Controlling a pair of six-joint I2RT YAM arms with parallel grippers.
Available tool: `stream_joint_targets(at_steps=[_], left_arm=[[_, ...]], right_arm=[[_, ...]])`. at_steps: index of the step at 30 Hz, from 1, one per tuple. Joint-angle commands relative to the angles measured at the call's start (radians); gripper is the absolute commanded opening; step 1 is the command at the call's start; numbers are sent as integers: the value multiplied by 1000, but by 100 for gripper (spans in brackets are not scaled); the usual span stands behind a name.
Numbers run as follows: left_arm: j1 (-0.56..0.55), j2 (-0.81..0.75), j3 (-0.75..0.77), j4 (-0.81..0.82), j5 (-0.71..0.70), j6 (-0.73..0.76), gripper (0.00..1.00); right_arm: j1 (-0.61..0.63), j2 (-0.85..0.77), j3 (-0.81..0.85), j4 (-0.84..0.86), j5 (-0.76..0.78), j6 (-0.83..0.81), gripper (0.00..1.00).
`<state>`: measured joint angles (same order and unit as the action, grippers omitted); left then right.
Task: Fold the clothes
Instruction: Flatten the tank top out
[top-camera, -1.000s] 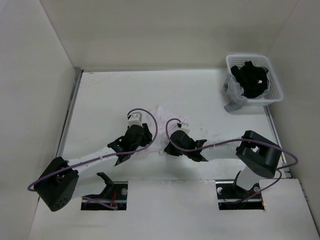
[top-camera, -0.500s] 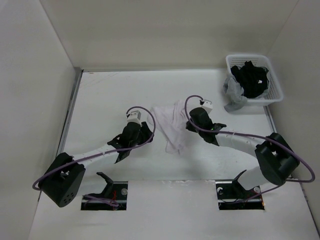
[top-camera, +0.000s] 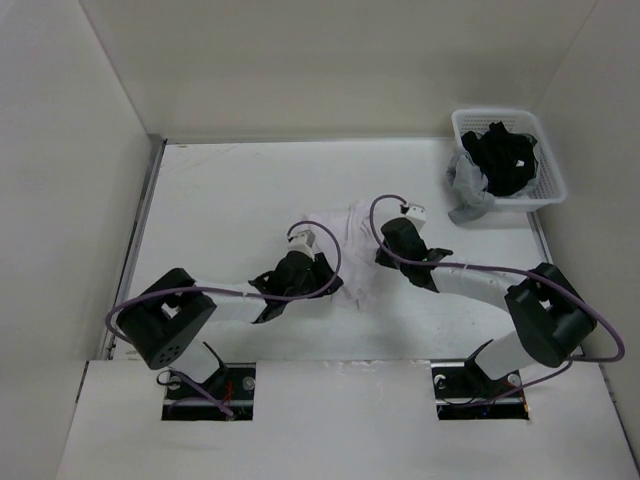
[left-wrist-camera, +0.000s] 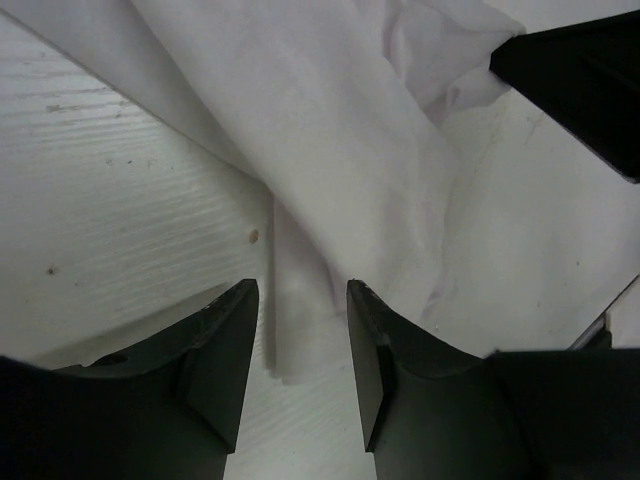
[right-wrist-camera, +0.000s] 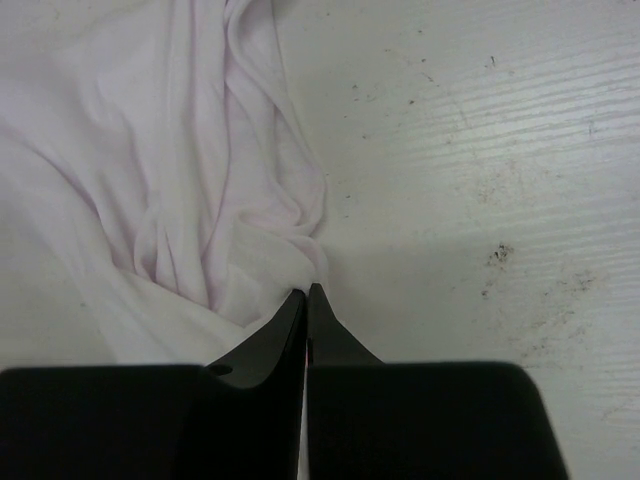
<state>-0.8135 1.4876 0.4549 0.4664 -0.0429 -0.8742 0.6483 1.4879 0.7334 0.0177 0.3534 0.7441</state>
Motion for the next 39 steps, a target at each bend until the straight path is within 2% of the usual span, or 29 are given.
stream_joint_targets(at_steps=[1, 8, 13, 16, 20, 23, 26, 33, 39], left_arm=[[-12, 23, 67, 126, 8, -48, 39], [-36, 91, 125, 147, 11, -40, 38], [-13, 152, 157, 149, 35, -40, 14], [-5, 134, 148, 150, 43, -39, 5], [3, 70, 114, 140, 29, -28, 0], [39, -41, 71, 129, 28, -26, 0], [110, -218, 28, 68, 32, -14, 0], [312, -640, 50, -303, 23, 96, 0], [397, -788, 16, -595, -51, 136, 0]], right_arm=[[0, -41, -22, 62, -11, -6, 2], [-3, -51, -43, 97, -33, -3, 2], [-5, -67, -34, 97, -33, -6, 2], [-8, -81, -23, 96, -33, -14, 2], [-22, -97, -8, 97, -34, -22, 2], [-26, -129, 21, 97, -34, -46, 2], [-39, -178, 69, 87, -31, -86, 2], [-72, -284, 246, 12, -57, -182, 2], [-94, -262, 411, -61, -68, -223, 3]])
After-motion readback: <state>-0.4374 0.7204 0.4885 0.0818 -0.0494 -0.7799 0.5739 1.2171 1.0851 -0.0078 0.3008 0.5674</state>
